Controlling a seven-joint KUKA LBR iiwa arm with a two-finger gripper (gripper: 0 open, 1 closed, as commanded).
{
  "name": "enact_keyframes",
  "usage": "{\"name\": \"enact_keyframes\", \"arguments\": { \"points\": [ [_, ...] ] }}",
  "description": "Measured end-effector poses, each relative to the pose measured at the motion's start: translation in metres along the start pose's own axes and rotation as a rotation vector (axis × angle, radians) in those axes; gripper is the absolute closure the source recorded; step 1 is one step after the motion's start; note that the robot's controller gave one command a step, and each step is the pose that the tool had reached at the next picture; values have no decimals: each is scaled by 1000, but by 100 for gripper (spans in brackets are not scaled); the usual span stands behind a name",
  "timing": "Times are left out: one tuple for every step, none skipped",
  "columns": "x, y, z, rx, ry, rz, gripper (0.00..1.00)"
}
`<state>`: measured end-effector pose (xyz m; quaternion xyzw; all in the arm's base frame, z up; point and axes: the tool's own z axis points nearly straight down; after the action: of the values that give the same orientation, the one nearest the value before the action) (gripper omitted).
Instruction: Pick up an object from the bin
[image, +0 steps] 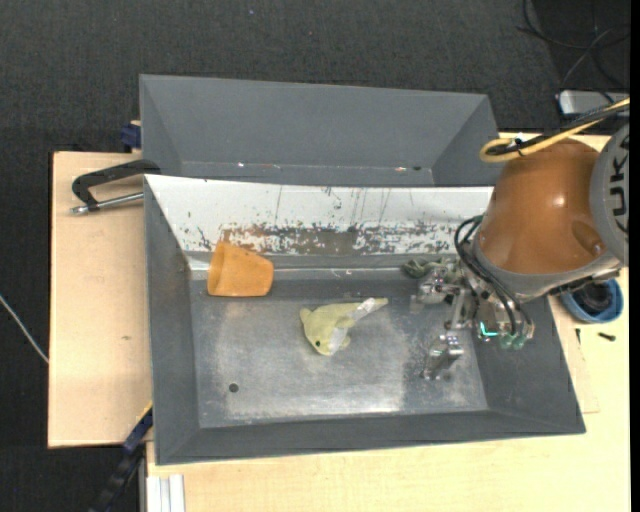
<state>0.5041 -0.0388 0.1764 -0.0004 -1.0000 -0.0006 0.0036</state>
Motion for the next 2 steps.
{"name": "enact_keyframes", "arguments": {
  "points": [
    [-44,29,61,-1,-8,185,0],
    [-64,110,99,-4,-11,114,0]
  ]
}}
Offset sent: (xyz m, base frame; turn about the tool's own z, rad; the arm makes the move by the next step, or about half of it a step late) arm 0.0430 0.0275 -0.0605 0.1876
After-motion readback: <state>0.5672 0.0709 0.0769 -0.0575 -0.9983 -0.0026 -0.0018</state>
